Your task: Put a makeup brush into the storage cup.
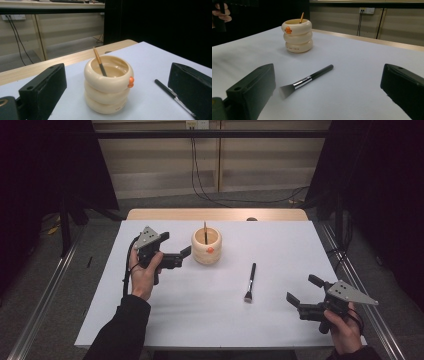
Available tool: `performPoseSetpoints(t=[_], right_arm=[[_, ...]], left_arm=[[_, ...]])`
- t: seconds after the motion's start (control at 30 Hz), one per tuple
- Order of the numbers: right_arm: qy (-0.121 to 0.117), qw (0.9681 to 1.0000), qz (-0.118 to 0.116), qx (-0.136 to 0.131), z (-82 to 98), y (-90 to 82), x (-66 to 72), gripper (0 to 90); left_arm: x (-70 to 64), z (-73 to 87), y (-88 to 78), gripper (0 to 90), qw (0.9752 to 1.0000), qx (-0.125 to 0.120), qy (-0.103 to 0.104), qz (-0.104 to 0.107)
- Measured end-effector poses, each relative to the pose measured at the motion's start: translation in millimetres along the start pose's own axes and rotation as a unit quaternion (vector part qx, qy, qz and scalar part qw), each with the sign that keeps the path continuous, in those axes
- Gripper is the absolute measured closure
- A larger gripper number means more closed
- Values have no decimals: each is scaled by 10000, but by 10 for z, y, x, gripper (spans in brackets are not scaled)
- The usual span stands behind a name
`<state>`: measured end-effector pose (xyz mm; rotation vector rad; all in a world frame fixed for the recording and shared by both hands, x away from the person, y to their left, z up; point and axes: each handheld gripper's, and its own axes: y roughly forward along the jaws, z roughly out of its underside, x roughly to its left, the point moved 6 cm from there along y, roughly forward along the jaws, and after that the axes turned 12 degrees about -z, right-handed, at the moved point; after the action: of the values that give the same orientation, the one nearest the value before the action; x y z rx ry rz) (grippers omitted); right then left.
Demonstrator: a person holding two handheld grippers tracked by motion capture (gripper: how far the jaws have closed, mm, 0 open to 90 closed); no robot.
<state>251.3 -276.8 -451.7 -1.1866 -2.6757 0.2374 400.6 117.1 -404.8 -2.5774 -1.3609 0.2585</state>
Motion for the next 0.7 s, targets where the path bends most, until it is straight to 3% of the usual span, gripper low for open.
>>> performPoseSetpoints(t=[0.07,0.17,0.3,0.7], right_arm=[[6,10000,1,-3,0,-2,1,0],[4,10000,-10,0,0,-1,2,0],[-1,10000,-28,15,1,0,0,0],[19,10000,-27,32,4,1,-1,0]], left_arm=[[-3,15,-41,18,10000,-13,28,76],[18,66,-123,17,9999,-25,55,-127],[44,124,-223,16,9998,-81,-22,-176],[37,270,-452,13,9997,-140,-110,-174]])
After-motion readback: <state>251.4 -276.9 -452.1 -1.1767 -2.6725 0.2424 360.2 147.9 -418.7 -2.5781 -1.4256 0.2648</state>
